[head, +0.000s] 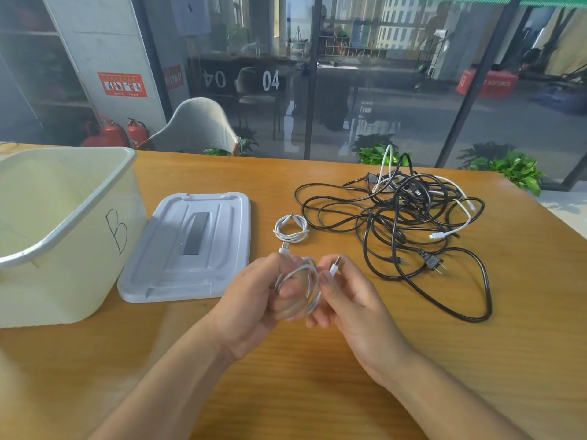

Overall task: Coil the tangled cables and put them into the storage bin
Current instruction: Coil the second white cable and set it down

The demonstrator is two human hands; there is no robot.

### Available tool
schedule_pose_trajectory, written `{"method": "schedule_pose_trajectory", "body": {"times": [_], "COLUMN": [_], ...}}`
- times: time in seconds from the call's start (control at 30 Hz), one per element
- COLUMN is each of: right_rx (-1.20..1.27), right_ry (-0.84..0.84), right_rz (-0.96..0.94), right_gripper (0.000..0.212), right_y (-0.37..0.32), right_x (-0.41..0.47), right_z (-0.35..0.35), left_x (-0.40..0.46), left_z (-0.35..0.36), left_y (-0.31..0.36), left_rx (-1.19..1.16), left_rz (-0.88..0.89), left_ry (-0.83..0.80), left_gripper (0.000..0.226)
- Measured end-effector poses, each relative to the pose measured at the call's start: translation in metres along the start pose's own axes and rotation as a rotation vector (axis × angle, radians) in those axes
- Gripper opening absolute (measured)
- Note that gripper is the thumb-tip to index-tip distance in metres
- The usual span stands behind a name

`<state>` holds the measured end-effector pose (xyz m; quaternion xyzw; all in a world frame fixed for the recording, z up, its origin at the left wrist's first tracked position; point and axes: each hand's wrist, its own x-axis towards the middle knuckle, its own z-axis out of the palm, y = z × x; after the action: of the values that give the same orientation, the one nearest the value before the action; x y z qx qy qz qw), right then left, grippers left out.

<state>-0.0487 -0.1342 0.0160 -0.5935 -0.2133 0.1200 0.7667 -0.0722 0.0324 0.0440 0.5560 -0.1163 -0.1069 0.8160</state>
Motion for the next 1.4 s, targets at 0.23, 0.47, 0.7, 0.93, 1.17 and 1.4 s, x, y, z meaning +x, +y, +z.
{"method": "schedule_pose_trajectory", "body": {"times": [0.23, 0.47, 0.7, 0.93, 1.17, 1.4], "right_rx": [-0.085, -0.254, -0.167, 0.008, -0.007, -0.015], "right_ry": [0.15, 0.161, 0.284, 0.39, 0.401, 0.309], "right_rz": [-0.126, -0.156, -0.108, -0.032, -0.02, -0.008], "right_gripper": [0.011, 0.008, 0.008, 0.01, 0.01, 0.019], "right_y": [0.01, 0.015, 0.009, 0.006, 0.006, 0.002], "right_x": [0.006, 0.001, 0.006, 0.008, 0.007, 0.007], "right_z": [0.005, 0.009, 0.0, -0.007, -0.008, 0.001], "left_x": [0.009, 0.013, 0.014, 0.013, 0.011, 0.013], "left_z": [0.009, 0.003, 0.013, 0.012, 0.02, 0.01], "left_y": [-0.01, -0.013, -0.024, -0.024, -0.021, -0.018], "left_rx": [0.159, 0.077, 0.287, 0.395, 0.482, 0.351], "left_rz": [0.074, 0.122, 0.348, 0.34, 0.359, 0.34], "left_ry": [0.374, 0.638, 0.48, 0.372, 0.32, 0.485], "left_gripper": [0.057, 0.031, 0.025, 0.033, 0.039, 0.047]}}
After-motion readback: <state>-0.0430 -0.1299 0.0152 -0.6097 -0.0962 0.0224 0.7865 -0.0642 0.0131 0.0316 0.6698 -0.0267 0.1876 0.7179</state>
